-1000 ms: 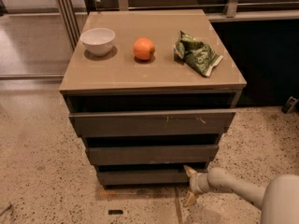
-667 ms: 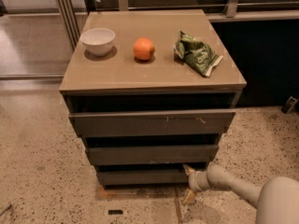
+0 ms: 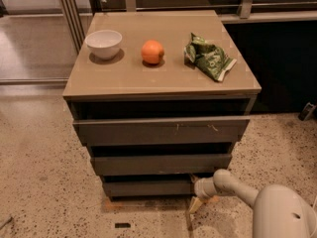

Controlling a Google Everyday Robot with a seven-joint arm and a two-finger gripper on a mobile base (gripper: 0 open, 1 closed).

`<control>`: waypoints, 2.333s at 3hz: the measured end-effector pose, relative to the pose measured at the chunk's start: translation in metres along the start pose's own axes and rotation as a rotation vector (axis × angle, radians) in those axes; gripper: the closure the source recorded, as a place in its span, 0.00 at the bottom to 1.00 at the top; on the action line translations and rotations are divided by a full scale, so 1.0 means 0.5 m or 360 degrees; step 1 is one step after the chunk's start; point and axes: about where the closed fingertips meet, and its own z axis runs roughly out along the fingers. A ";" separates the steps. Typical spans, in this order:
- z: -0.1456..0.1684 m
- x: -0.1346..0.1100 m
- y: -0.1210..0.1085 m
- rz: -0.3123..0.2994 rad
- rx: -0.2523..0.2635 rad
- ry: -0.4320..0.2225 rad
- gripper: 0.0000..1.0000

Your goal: Open bottom drawer

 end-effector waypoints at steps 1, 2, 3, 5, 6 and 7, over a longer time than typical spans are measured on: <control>0.000 0.000 -0.001 -0.0001 0.0000 0.0000 0.00; 0.005 -0.004 0.011 -0.0001 -0.0046 0.0020 0.00; 0.004 -0.011 0.035 0.0014 -0.0139 0.0058 0.00; -0.033 -0.007 0.101 0.0119 -0.0294 0.0107 0.00; -0.055 -0.005 0.130 0.0163 -0.0339 0.0118 0.00; -0.099 -0.002 0.164 0.0225 -0.0374 0.0160 0.00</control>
Offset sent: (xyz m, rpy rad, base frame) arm -0.0086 0.0037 -0.0003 -0.0334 0.0497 0.0285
